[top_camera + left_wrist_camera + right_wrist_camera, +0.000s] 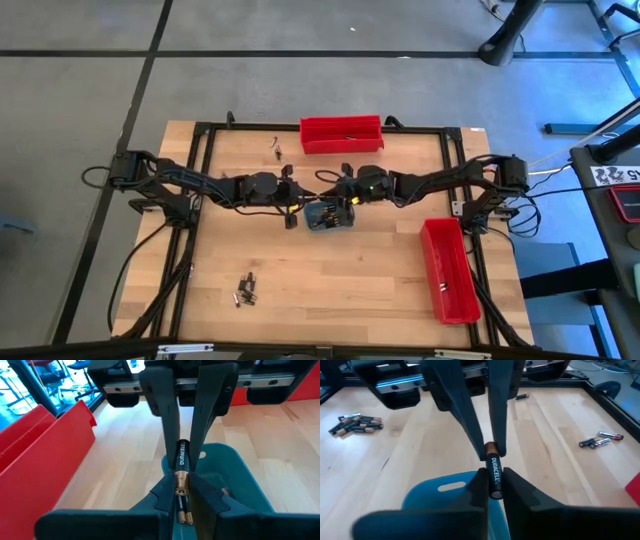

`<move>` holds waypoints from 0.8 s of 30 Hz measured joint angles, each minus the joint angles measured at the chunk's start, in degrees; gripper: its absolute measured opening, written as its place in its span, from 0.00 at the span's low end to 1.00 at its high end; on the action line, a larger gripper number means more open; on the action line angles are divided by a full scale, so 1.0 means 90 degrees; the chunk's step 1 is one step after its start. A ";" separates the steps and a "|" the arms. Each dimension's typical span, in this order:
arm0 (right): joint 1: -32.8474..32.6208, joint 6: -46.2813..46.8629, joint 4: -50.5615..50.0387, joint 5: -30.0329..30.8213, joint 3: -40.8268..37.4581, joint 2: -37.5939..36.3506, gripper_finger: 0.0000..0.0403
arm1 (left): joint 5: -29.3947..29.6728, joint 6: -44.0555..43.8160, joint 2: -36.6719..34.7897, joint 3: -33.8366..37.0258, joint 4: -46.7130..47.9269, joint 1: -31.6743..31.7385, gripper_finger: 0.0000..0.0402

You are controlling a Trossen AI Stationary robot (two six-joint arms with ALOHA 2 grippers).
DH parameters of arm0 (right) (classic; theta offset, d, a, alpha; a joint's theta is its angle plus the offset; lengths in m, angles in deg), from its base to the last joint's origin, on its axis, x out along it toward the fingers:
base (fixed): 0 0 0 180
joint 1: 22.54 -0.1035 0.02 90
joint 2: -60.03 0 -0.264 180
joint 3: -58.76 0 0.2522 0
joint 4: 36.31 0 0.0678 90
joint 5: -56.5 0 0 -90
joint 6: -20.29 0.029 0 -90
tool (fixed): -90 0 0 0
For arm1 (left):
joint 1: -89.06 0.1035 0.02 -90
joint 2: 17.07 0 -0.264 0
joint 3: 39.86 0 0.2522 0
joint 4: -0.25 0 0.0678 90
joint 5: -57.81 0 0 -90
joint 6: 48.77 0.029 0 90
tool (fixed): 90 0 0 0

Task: Sort batteries
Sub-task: Put the black battery into the blue bin

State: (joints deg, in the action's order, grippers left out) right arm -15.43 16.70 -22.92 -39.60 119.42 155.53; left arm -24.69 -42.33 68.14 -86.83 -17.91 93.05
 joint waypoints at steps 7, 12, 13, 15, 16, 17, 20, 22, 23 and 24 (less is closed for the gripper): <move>-0.0127 0.0188 -0.0191 0.0425 0.0016 -0.0006 0.06 | 0.0051 -0.0057 -0.0001 -0.0006 0.0920 0.0138 0.19; -0.0002 0.0959 -0.1390 0.0323 0.0060 0.0069 0.06 | 0.0464 -0.0398 -0.0004 -0.0005 0.1972 0.0380 0.33; 0.0007 0.1019 -0.1651 0.0257 0.0148 0.0113 0.06 | 0.0502 -0.0493 0.0003 -0.0003 0.2105 0.0420 0.35; -0.0059 0.1048 -0.2129 0.0088 0.0453 0.0312 0.06 | 0.0526 -0.0646 0.0002 -0.0001 0.2159 0.0490 0.38; -0.0092 0.1048 -0.2396 0.0058 0.0623 0.0438 0.06 | 0.0528 -0.0675 0.0002 -0.0002 0.2159 0.0508 0.39; -0.0096 0.1010 -0.2663 0.0053 0.0790 0.0564 0.06 | 0.0528 -0.0690 0.0002 -0.0002 0.2159 0.0522 0.40; -0.0137 0.0674 -0.3337 -0.0112 0.1318 0.0925 0.06 | 0.0527 -0.0690 0.0002 -0.0002 0.2151 0.0522 0.40; -0.0127 0.0498 -0.3697 -0.0159 0.1567 0.1069 0.07 | 0.0526 -0.0705 0.0001 -0.0002 0.2169 0.0521 0.40; -0.0125 0.0469 -0.3769 -0.0163 0.1683 0.1143 0.07 | 0.0527 -0.0721 -0.0028 -0.0002 0.2200 0.0510 0.39; -0.0125 0.0452 -0.3869 -0.0163 0.1765 0.1200 0.09 | 0.0528 -0.0761 -0.0076 -0.0002 0.2309 0.0501 0.39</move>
State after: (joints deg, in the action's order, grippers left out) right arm -16.56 20.77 -57.74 -41.07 135.31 166.33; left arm -19.94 -49.18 67.45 -86.86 2.88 97.56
